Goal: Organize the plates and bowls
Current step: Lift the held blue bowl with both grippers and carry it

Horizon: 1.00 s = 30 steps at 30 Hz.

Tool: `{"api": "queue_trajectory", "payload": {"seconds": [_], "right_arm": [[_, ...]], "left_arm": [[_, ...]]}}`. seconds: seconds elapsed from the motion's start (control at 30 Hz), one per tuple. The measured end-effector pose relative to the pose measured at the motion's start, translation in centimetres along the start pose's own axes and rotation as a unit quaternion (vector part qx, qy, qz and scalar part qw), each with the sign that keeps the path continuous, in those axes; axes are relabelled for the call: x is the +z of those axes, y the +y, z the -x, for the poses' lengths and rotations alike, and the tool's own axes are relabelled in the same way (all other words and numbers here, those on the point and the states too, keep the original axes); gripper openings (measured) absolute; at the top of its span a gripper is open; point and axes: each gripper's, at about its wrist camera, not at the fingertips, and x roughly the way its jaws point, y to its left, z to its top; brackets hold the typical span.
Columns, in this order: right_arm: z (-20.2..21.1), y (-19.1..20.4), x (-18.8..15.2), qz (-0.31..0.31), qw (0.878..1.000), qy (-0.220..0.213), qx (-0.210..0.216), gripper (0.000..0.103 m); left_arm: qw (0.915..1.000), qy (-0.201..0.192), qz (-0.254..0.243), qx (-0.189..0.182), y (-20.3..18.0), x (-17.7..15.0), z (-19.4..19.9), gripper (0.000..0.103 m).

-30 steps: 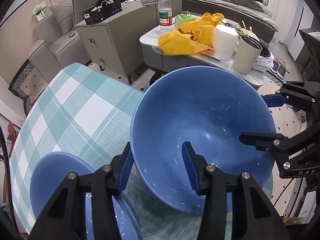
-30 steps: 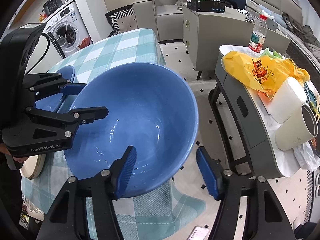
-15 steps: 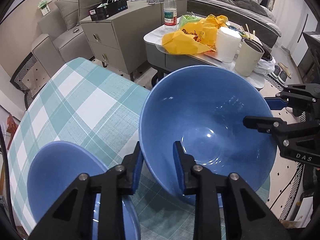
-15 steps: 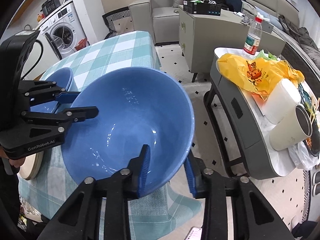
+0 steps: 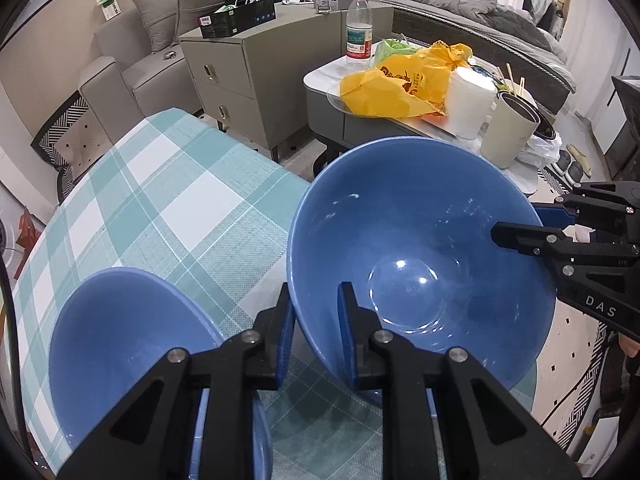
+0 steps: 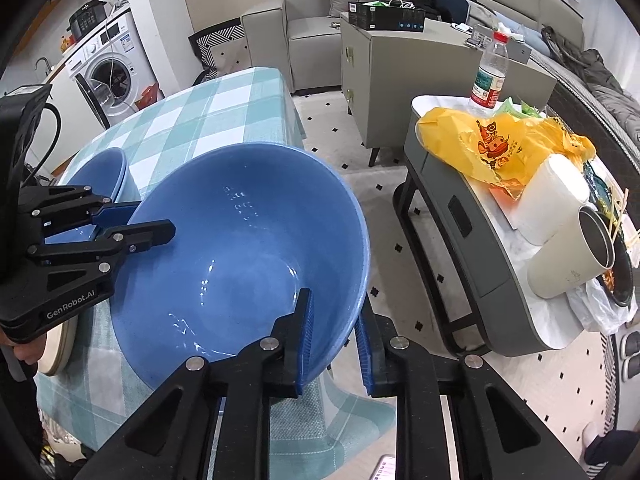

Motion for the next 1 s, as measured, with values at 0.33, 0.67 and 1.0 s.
{"api": "queue_trajectory", "payload": {"seconds": [0.33,0.67,1.0], "right_arm": [[1.6,-0.2,0.5,-0.003,1.0,-0.019,-0.012,0.02],[4.0,0.5,1.0,0.007,0.999,-0.042,-0.018,0.02],[7.0,2.1,1.8,0.019,0.997,-0.07,-0.023,0.02]], "left_arm": [[0.9997,-0.023,0.005,0.003,-0.4,0.4,1.5,0.018],[0.9983,-0.055,0.016,0.014,-0.1,0.2,4.0,0.018],[0.9942,-0.099,0.029,0.031,0.4,0.1,7.8,0.018]]}}
